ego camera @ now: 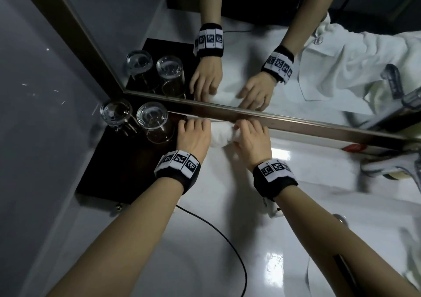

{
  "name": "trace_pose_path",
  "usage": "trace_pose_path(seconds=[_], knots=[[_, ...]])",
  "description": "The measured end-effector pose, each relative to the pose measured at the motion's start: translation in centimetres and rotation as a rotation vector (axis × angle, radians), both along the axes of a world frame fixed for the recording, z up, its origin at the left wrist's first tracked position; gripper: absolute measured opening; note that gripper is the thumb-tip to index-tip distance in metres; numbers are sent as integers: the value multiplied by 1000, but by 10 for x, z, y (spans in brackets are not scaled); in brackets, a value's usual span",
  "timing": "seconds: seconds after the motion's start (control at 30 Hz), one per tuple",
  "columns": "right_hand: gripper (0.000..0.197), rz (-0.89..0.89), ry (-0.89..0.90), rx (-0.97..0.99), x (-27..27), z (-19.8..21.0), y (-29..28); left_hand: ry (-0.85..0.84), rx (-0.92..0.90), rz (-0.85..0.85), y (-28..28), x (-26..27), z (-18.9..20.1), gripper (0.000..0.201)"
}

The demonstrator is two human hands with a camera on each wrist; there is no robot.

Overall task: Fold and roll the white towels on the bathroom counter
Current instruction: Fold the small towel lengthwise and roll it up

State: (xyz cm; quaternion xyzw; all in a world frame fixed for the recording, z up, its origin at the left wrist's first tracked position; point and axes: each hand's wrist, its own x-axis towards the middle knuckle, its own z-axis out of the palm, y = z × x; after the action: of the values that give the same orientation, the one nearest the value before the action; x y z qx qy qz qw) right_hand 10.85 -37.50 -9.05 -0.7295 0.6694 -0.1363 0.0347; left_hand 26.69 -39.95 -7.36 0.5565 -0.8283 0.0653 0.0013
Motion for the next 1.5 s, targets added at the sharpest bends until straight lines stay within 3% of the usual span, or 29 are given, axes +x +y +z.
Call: trace_pose_path(seconds=[0.13,0.23,0.3,0.43,0.53,0.87,0.97,1.03,1.17,1.5], knots=[[31,-15,35,-39,-2,6,-3,57,-48,18,2,-9,3,25],[17,23,144,28,1,-2,7,13,0,4,12,-10,-1,30],[12,22,107,102,4,-8,14,-20,62,6,19,-10,-3,32],[17,47,72,165,0,-9,17,-65,120,-4,27,-8,-7,25],[22,93,90,236,-2,-7,17,16,240,-10,35,-9,-15,20],[36,241,120,335,-11,6,32,29,247,8,46,-8,-25,44],[30,282,160,237,-4,5,26,12,260,25,44,-7,-27,51],[25,279,211,153,-2,5,19,21,264,41,42,-8,-29,55],[40,223,261,224,-1,-5,17,57,272,73,37,-10,-30,55],[43,174,291,311,-7,-10,23,64,318,218,36,-12,-32,61]])
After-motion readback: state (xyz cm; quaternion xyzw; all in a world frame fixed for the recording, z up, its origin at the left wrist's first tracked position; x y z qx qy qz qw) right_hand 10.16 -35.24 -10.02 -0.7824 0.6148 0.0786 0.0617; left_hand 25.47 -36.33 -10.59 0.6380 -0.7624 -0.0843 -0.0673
